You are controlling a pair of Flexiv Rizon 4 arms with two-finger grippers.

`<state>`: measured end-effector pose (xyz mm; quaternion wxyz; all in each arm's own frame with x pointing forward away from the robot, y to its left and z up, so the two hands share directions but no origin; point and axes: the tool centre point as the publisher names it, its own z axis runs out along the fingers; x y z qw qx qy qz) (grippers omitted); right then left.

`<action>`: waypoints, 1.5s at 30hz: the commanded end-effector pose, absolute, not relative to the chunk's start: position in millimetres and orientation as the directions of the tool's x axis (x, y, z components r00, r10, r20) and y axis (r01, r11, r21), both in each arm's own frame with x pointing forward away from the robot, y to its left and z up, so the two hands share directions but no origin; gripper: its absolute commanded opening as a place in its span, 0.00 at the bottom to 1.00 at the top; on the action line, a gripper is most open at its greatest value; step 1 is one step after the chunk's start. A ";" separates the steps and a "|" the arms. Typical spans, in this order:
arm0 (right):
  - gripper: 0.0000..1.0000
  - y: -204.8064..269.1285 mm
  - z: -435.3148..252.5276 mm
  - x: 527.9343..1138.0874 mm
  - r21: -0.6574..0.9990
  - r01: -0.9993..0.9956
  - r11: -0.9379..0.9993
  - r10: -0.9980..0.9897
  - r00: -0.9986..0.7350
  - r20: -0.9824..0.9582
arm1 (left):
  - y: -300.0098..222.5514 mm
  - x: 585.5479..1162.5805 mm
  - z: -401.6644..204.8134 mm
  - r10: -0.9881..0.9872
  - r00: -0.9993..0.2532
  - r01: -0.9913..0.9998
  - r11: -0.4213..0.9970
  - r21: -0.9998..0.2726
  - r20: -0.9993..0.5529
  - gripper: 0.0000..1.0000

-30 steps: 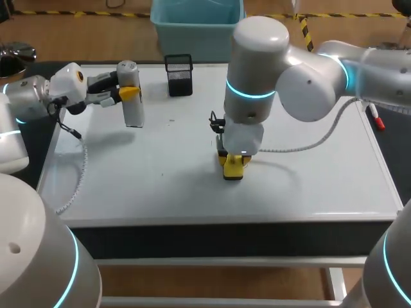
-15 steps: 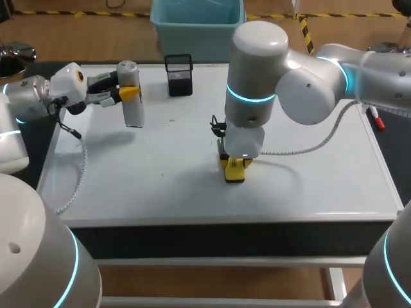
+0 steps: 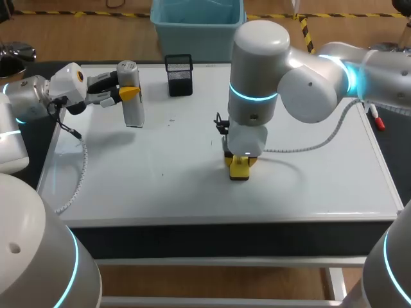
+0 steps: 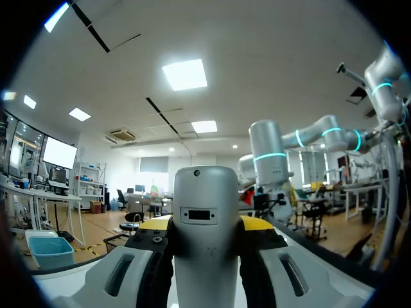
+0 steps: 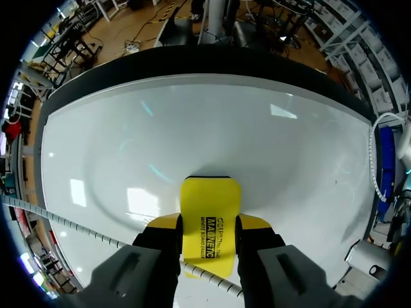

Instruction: Pick up the inspection probe, press it on each red-marked spot on the whiteboard one by one, put down the probe, pick up the eraser, and wipe off all the red marks.

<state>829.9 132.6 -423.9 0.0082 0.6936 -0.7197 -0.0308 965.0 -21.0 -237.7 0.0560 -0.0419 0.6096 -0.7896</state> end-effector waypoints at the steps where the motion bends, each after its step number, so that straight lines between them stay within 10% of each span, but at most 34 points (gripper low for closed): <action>1: 0.00 115.3 -425.8 830.7 0.049 -0.998 0.050 -0.998 -0.051 -0.035 | -20.9 965.6 -236.6 -0.138 -0.990 0.037 -0.250 -0.968 -0.002 0.00; 45: 0.00 27.0 -353.2 866.8 -0.031 -0.999 0.025 -0.999 -0.026 0.037 | -20.9 965.6 -236.6 -0.138 -0.990 0.037 -0.250 -0.968 -0.002 0.00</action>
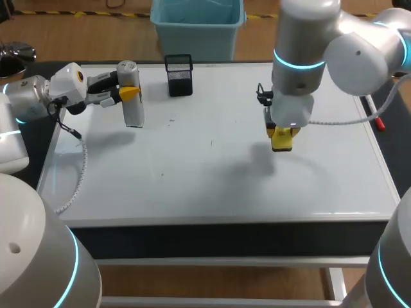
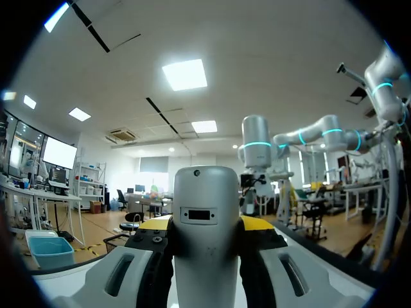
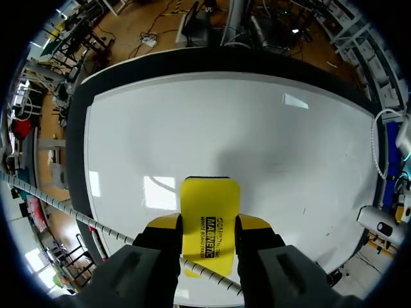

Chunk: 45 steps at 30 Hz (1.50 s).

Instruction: Pick up the inspection probe, press it on each red-marked spot on the whiteboard one by one, put down the probe, pick up the eraser, and wipe off all the red marks.

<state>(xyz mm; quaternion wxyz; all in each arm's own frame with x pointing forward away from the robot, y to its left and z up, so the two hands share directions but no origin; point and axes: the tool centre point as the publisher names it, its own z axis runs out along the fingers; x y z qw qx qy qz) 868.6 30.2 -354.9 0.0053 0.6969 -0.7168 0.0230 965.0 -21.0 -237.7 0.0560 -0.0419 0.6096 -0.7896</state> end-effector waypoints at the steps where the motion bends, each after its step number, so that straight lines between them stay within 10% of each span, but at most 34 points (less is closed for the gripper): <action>1: 0.00 27.0 -353.2 866.8 -0.031 -0.999 0.025 -0.999 -0.026 0.037 | -20.9 965.6 -236.6 -0.138 -0.990 0.037 -0.250 -0.968 -0.002 0.00; 13: 0.00 19.5 -357.7 873.6 -0.029 -0.999 0.030 -0.999 -0.031 0.033 | -20.9 965.6 -236.6 -0.138 -0.990 0.037 -0.250 -0.968 -0.002 0.00; 45: 0.00 20.5 -357.7 1135.0 0.028 -0.998 -0.052 -0.998 0.053 0.043 | -20.9 965.6 -236.6 -0.138 -0.990 0.037 -0.250 -0.968 -0.002 0.00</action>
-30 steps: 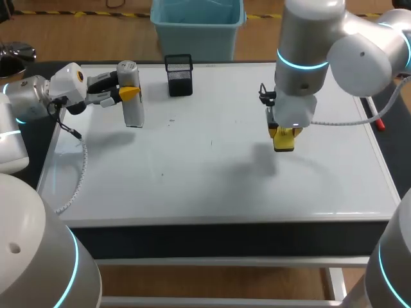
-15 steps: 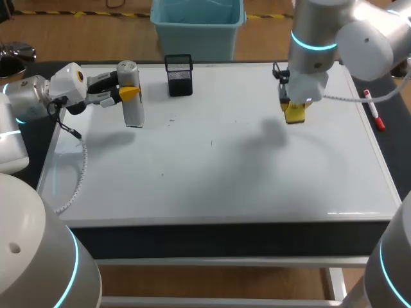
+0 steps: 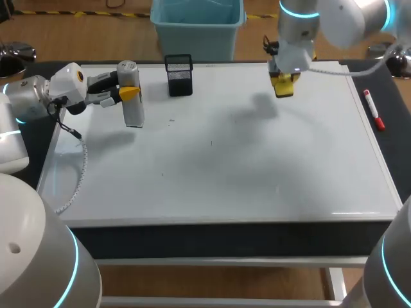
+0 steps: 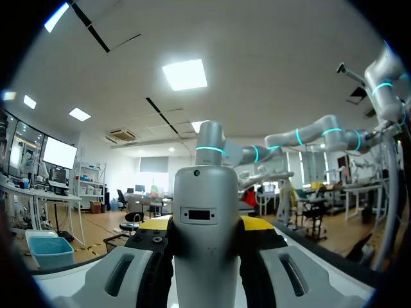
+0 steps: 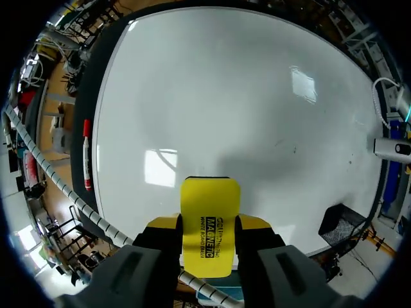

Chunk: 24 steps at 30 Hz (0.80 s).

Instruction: Pick up the inspection probe, press it on each red-marked spot on the whiteboard one by one, put down the probe, pick up the eraser, and wipe off all the red marks.

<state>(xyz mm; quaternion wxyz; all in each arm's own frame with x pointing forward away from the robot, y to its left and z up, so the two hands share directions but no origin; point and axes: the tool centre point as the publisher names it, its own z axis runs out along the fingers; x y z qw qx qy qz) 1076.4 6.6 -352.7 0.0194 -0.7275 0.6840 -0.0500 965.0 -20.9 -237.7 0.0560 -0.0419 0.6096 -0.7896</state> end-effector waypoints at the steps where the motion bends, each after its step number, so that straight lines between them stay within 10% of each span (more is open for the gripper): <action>1: 0.00 22.7 -358.6 1139.5 0.040 -0.998 -0.042 -0.999 0.043 0.016 | -20.9 965.6 -236.6 -0.138 -0.990 0.037 -0.250 -0.968 -0.002 0.00; 24: 0.00 49.6 -392.6 1184.1 0.109 -0.994 0.008 -1.000 -0.007 0.009 | -20.9 965.6 -236.6 -0.138 -0.990 0.037 -0.250 -0.968 -0.002 0.00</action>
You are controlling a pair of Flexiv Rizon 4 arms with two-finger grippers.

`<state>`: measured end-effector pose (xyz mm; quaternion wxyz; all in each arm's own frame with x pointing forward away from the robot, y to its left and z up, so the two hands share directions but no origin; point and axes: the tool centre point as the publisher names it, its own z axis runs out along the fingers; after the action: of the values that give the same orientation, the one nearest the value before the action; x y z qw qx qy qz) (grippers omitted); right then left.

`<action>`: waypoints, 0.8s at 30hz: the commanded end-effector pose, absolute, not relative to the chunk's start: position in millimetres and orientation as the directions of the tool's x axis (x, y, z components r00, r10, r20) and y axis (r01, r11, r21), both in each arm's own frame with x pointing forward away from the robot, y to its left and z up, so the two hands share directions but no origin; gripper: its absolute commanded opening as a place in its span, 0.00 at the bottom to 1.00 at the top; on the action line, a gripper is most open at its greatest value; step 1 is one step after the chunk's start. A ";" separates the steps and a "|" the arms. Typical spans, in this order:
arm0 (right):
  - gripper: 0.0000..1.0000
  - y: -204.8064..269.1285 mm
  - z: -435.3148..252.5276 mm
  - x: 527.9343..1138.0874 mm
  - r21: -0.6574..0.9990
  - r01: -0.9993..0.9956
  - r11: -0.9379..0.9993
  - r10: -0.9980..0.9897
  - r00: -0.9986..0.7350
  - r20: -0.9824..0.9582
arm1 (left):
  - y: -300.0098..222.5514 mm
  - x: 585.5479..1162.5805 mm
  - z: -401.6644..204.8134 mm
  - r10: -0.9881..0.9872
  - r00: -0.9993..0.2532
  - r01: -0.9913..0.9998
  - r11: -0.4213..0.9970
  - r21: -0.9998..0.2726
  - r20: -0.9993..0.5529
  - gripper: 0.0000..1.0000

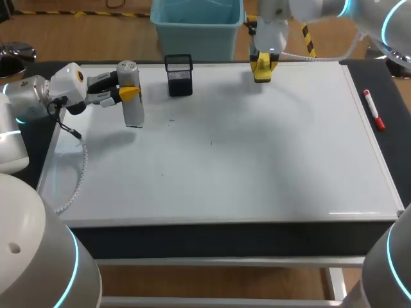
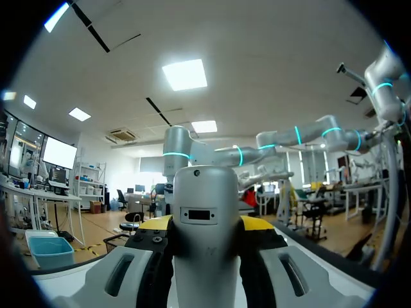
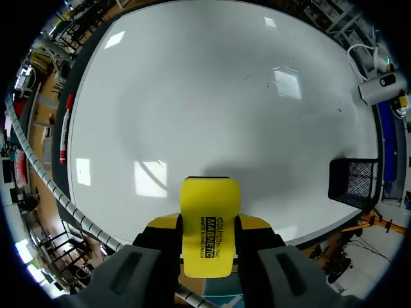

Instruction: Pick up the inspection probe, press it on each red-marked spot on the whiteboard one by one, put down the probe, pick up the eraser, and wipe off all the red marks.

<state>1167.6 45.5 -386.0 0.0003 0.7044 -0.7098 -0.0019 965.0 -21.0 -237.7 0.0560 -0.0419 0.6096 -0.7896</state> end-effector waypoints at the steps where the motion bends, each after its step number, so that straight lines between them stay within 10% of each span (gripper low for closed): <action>1: 0.00 49.7 -393.1 1184.2 0.113 -0.994 0.010 -1.000 -0.010 0.005 | -20.9 965.6 -236.6 -0.138 -0.990 0.037 -0.250 -0.968 -0.002 0.00; 24: 0.00 54.6 -416.2 1193.6 0.118 -0.993 0.018 -1.000 -0.020 -0.013 | -20.9 965.6 -236.6 -0.138 -0.990 0.037 -0.250 -0.968 -0.002 0.00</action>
<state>1186.4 54.4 -412.8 0.0262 0.6983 -0.7144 -0.0376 965.0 -20.9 -237.7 0.0560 -0.0419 0.6096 -0.7896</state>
